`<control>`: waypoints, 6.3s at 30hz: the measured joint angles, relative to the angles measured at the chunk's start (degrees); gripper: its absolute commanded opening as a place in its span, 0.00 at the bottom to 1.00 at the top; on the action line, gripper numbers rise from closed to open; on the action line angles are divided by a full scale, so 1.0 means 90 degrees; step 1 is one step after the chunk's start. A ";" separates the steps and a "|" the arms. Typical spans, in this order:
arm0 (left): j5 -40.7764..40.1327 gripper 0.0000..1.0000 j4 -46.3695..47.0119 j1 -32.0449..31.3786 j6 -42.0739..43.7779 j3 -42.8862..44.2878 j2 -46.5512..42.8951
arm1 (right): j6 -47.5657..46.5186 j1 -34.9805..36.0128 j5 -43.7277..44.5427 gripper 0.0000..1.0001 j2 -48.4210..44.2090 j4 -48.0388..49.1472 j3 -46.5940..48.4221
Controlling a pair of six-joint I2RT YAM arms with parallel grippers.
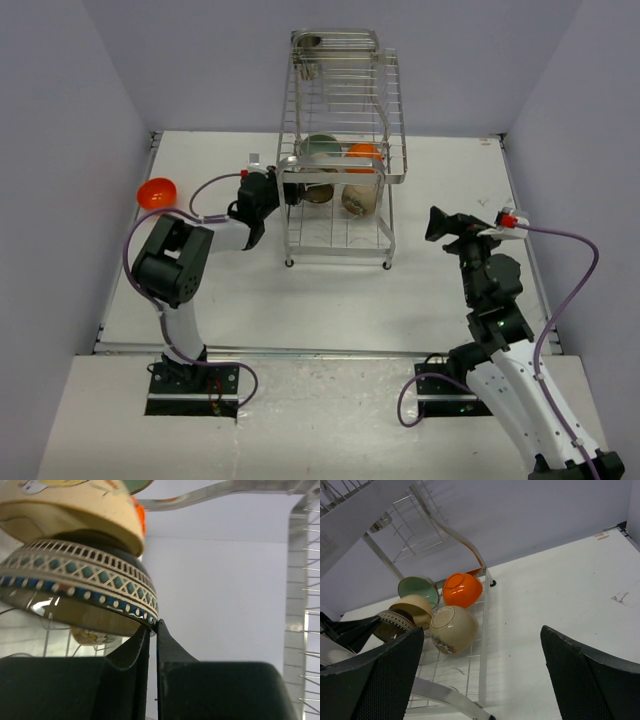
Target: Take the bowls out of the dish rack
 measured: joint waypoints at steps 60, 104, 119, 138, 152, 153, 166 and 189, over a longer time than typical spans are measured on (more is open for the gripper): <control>-0.3147 0.00 -0.9071 0.2256 0.6693 0.2361 -0.1571 | 0.0272 0.0002 -0.0644 0.99 0.0204 -0.0061 0.0002; -0.2501 0.76 -0.8121 0.1865 0.6744 0.1532 -0.1647 | 0.0296 0.0005 -0.0668 0.99 -0.0039 -0.0007 0.0000; -0.2892 0.67 -0.8570 0.1831 0.6751 0.1634 -0.1149 | 0.0296 0.0005 -0.0670 0.99 -0.0197 0.0012 -0.0070; -0.2424 0.00 -0.8019 0.2261 0.6424 0.0882 -0.1134 | 0.0321 0.0005 -0.0833 0.99 -0.0333 0.0005 -0.0073; -0.3075 0.00 -0.8786 0.4211 0.6387 0.0058 -0.2365 | 0.0444 0.0007 -0.1035 0.99 -0.0340 0.0010 -0.0085; -0.3075 0.00 -0.8835 0.4352 0.6397 0.0056 -0.2382 | 0.0459 0.0007 -0.1042 0.99 -0.0345 0.0010 -0.0085; -0.2509 0.00 -0.8684 0.5724 0.6523 -0.0056 -0.2324 | 0.0512 0.0007 -0.1171 0.99 -0.0508 0.0002 -0.0097; -0.2307 0.00 -0.8735 0.6081 0.6545 0.1144 -0.1195 | 0.0508 0.0007 -0.1158 0.99 -0.0500 0.0036 -0.0129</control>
